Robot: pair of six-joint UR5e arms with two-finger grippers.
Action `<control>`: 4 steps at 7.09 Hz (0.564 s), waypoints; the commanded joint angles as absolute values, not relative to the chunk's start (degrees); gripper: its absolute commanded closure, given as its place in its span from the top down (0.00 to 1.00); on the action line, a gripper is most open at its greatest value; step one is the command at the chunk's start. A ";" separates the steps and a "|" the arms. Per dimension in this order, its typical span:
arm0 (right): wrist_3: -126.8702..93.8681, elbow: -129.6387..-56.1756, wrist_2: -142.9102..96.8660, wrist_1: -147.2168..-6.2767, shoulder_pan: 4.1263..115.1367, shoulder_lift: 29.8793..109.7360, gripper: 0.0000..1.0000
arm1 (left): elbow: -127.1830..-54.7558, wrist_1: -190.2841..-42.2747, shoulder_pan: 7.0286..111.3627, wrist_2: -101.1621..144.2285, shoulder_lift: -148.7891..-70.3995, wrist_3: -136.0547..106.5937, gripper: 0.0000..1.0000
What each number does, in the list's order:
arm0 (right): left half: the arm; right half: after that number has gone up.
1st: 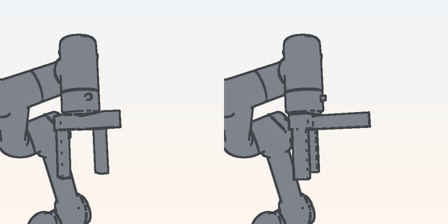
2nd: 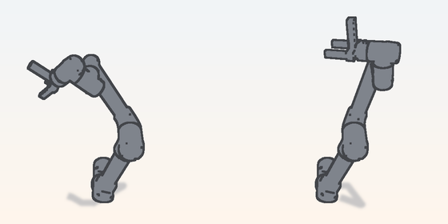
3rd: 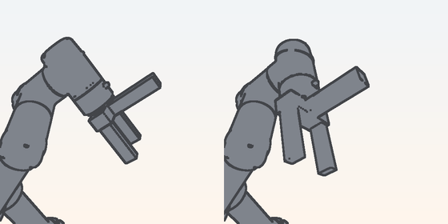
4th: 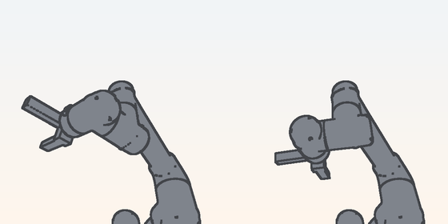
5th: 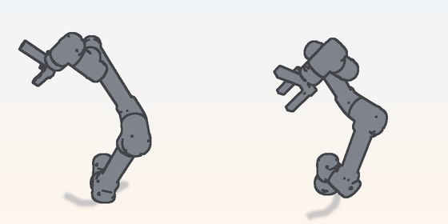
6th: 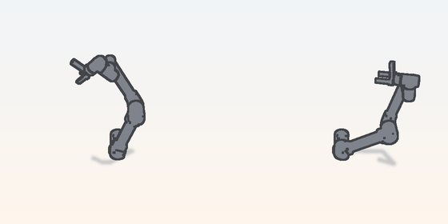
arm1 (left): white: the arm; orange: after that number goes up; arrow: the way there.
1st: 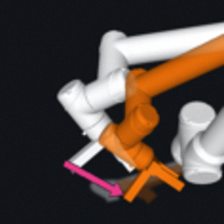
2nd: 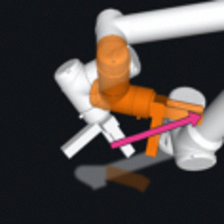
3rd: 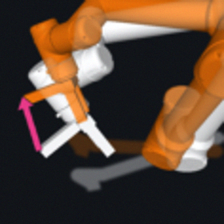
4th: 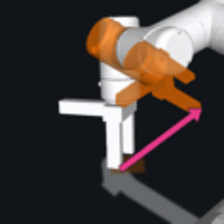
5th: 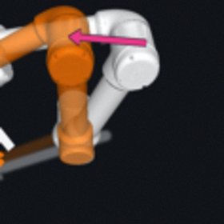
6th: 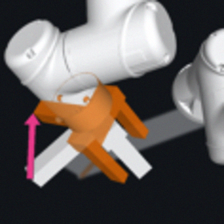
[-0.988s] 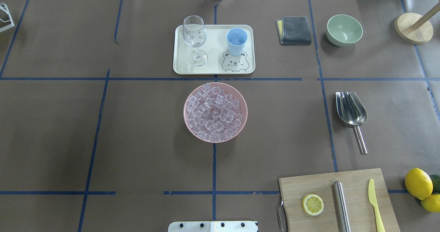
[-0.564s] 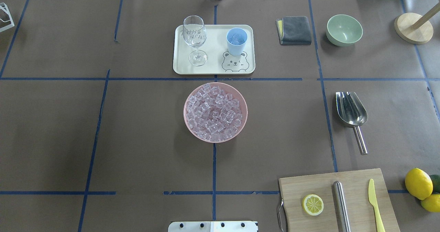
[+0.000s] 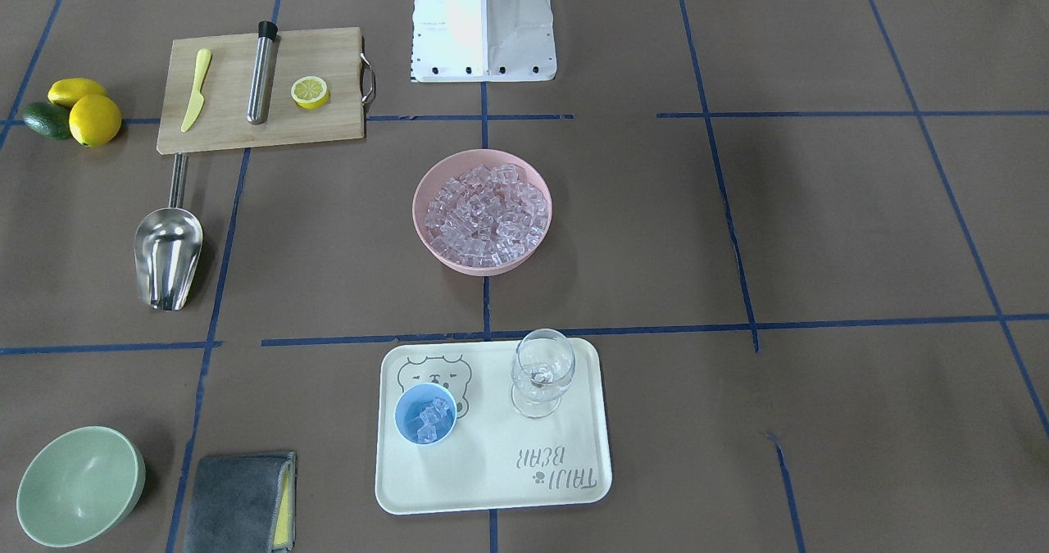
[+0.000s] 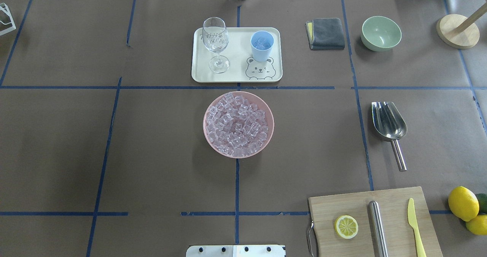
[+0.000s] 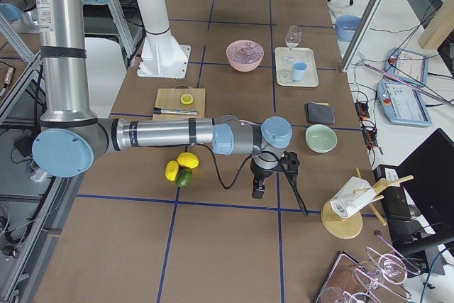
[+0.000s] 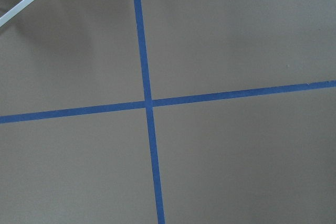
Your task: Put ice in cup with scoop
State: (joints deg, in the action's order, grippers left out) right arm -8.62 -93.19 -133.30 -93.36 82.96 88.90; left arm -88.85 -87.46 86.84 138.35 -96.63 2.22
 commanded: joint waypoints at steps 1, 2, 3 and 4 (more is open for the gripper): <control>-8.61 -93.52 -133.24 -93.25 82.97 88.42 1.00 | -88.59 -87.45 86.84 138.34 -96.77 2.20 1.00; -8.61 -93.52 -133.33 -93.25 82.97 88.42 1.00 | -88.59 -87.45 86.84 138.51 -96.77 2.11 1.00; -8.61 -93.60 -133.42 -93.25 82.97 87.98 1.00 | -88.77 -87.45 86.84 138.52 -96.85 2.11 1.00; -8.61 -93.52 -133.42 -93.34 82.97 87.63 1.00 | -88.86 -87.45 86.84 138.52 -97.03 2.11 1.00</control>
State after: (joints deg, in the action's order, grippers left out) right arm -8.61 -93.54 -133.38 -93.28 82.97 88.05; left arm -88.74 -87.45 86.84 138.49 -96.88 2.12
